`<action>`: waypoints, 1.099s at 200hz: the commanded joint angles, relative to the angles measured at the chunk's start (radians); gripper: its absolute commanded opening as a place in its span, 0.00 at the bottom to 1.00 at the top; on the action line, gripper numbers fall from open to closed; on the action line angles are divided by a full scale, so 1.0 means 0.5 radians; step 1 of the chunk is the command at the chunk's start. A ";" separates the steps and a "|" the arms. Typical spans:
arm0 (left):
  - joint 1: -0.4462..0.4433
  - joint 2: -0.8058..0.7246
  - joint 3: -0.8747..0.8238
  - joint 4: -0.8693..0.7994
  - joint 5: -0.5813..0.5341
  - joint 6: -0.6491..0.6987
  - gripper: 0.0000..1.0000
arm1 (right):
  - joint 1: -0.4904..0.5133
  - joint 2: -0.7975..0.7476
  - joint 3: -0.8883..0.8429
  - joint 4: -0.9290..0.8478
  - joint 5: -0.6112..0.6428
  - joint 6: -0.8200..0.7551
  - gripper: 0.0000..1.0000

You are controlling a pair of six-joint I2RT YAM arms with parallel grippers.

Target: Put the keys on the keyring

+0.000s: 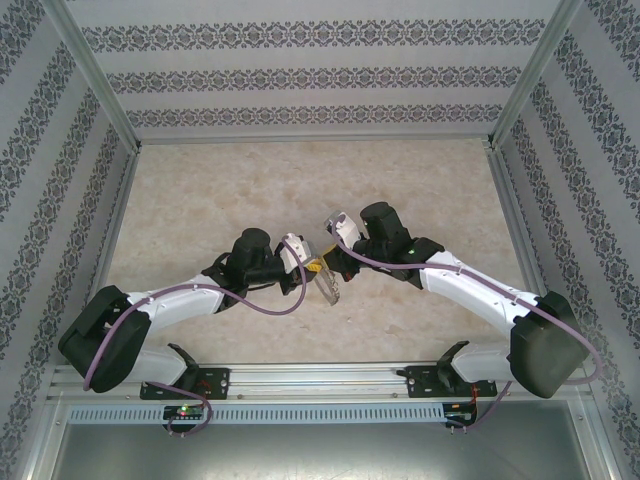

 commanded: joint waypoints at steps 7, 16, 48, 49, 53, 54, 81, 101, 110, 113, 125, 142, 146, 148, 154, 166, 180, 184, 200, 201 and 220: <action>-0.016 -0.025 0.023 0.087 -0.014 0.000 0.11 | -0.017 -0.026 0.008 0.013 -0.059 0.022 0.00; -0.016 -0.023 0.022 0.082 -0.016 0.000 0.09 | -0.019 -0.029 0.002 0.013 -0.056 0.019 0.00; -0.016 -0.038 0.023 0.074 -0.037 0.012 0.14 | -0.022 -0.019 -0.004 0.023 -0.059 0.017 0.00; -0.016 -0.039 0.021 0.075 -0.038 0.012 0.14 | -0.023 -0.018 -0.004 0.024 -0.061 0.017 0.00; -0.016 -0.039 0.020 0.076 -0.043 0.011 0.16 | -0.021 -0.015 -0.002 0.025 -0.063 0.017 0.00; -0.016 -0.039 0.020 0.076 -0.043 0.010 0.16 | -0.022 -0.015 -0.002 0.027 -0.064 0.018 0.00; -0.016 -0.044 0.021 0.075 -0.041 0.009 0.16 | -0.020 -0.005 0.012 0.023 -0.068 0.019 0.00; -0.015 -0.046 0.019 0.069 -0.038 0.009 0.12 | -0.021 -0.011 0.014 0.021 -0.064 0.024 0.00; -0.016 -0.048 0.015 0.074 -0.044 0.008 0.11 | -0.019 -0.017 0.017 0.019 -0.058 0.025 0.00; -0.017 -0.048 0.013 0.073 -0.044 0.009 0.09 | -0.018 -0.019 0.017 0.014 -0.057 0.024 0.00; -0.016 -0.050 0.013 0.068 -0.046 0.009 0.06 | -0.021 -0.028 0.017 0.006 -0.048 0.026 0.00; -0.016 -0.058 0.006 0.063 -0.039 0.011 0.01 | -0.018 -0.041 0.011 0.005 -0.028 0.027 0.00; -0.018 -0.059 0.002 0.063 -0.042 0.010 0.00 | -0.019 -0.043 0.008 0.006 -0.026 0.026 0.00; -0.017 -0.061 0.004 0.065 -0.044 0.009 0.00 | -0.017 -0.044 0.008 0.005 -0.026 0.026 0.00; -0.016 -0.063 -0.002 0.068 -0.045 0.009 0.00 | -0.019 -0.048 0.005 0.006 -0.018 0.028 0.00; -0.016 -0.064 -0.006 0.067 -0.051 0.009 0.00 | -0.021 -0.051 0.000 0.001 -0.009 0.029 0.00; -0.018 -0.070 -0.011 0.071 -0.050 0.009 0.00 | -0.020 -0.050 -0.002 -0.002 -0.006 0.029 0.00; -0.017 -0.070 -0.012 0.075 -0.051 0.009 0.00 | -0.020 -0.051 -0.003 -0.003 -0.005 0.029 0.00; -0.016 -0.073 -0.017 0.068 -0.058 0.015 0.00 | -0.020 -0.051 -0.002 -0.003 0.007 0.030 0.00; -0.016 -0.074 -0.015 0.066 -0.059 0.015 0.00 | -0.020 -0.051 -0.002 -0.005 0.008 0.029 0.00; -0.016 -0.074 -0.018 0.058 -0.052 0.022 0.00 | -0.026 -0.051 -0.005 -0.005 0.024 0.034 0.00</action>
